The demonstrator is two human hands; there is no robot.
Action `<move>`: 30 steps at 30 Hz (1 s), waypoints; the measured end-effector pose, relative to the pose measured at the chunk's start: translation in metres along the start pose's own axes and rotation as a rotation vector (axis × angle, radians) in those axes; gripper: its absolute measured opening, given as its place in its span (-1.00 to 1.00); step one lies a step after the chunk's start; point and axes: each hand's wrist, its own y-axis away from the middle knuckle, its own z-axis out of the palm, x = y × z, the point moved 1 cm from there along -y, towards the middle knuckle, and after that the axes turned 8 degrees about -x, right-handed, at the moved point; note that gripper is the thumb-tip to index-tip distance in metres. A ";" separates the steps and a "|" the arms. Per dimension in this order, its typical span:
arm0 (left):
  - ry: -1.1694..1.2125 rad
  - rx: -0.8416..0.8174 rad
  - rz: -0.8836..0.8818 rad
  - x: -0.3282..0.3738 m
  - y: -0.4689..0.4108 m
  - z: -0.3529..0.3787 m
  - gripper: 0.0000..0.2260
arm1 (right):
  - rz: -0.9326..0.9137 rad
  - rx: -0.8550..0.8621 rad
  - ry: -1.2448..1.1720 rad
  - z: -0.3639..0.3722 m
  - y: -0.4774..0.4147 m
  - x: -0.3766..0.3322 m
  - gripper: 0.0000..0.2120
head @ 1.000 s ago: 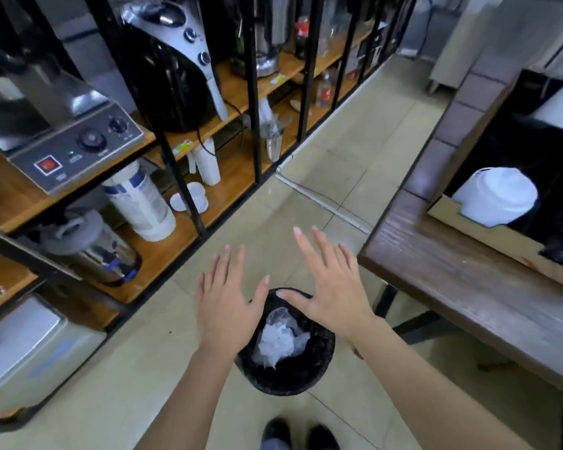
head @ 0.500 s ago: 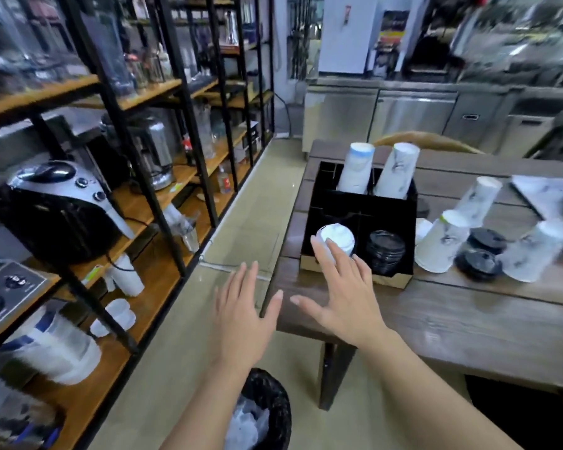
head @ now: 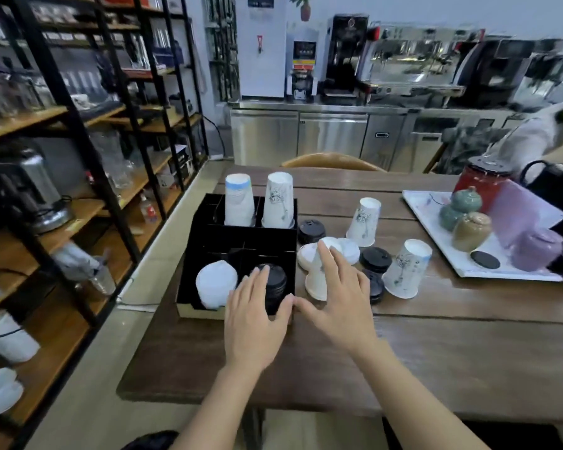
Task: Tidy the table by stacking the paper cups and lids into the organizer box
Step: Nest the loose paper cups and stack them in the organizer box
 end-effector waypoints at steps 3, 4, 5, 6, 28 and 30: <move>0.019 -0.014 0.017 0.024 -0.024 0.029 -0.41 | 0.033 0.003 -0.010 -0.007 -0.016 0.042 -0.14; 0.018 -0.012 0.020 0.028 -0.032 0.036 -0.40 | 0.045 -0.001 -0.007 -0.008 -0.020 0.055 -0.13; 0.016 -0.005 0.018 0.032 -0.039 0.041 -0.40 | 0.056 -0.009 -0.010 -0.009 -0.025 0.067 -0.12; 0.012 0.000 0.012 0.035 -0.046 0.046 -0.40 | 0.065 -0.020 -0.018 -0.009 -0.029 0.077 -0.12; 0.535 -0.599 -0.050 0.016 -0.145 0.108 -0.13 | 0.326 -0.334 -0.319 0.077 -0.089 0.137 -0.05; 0.611 -0.674 -0.089 0.009 -0.149 0.114 -0.13 | 0.364 -0.357 -0.368 0.085 -0.089 0.136 -0.03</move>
